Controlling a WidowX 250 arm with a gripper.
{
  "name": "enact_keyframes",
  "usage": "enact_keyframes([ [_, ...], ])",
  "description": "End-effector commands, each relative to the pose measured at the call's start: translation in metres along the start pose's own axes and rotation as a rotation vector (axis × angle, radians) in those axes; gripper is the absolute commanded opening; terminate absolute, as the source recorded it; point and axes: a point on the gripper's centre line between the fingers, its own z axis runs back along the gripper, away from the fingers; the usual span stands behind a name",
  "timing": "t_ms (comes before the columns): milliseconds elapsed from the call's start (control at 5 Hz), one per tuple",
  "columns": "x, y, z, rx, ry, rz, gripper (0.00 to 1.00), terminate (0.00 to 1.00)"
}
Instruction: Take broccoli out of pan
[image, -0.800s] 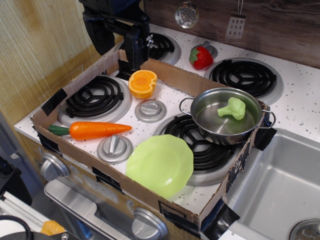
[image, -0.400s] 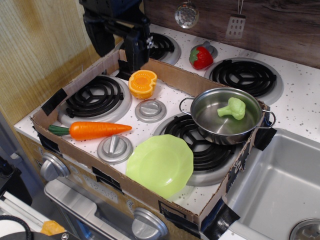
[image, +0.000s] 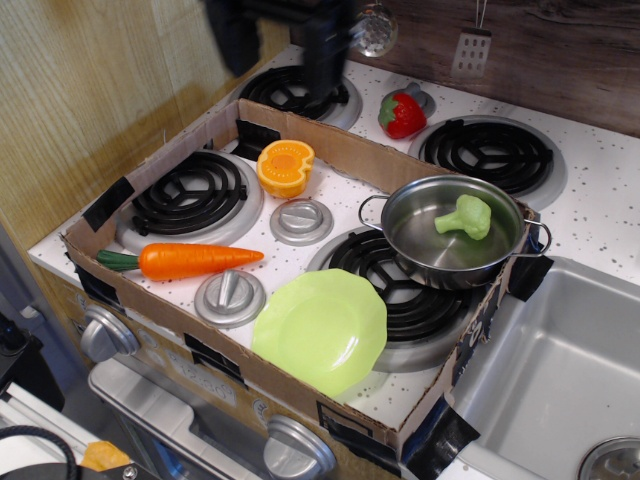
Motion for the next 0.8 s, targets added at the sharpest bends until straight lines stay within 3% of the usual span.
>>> enact_keyframes([
  [0,0.027,-0.040,-0.010,-0.126,-0.081,0.144,1.00,0.00],
  [200,0.035,-0.054,-0.032,-0.143,-0.167,0.140,1.00,0.00],
  [600,0.037,-0.070,-0.075,-0.210,-0.163,0.208,1.00,0.00],
])
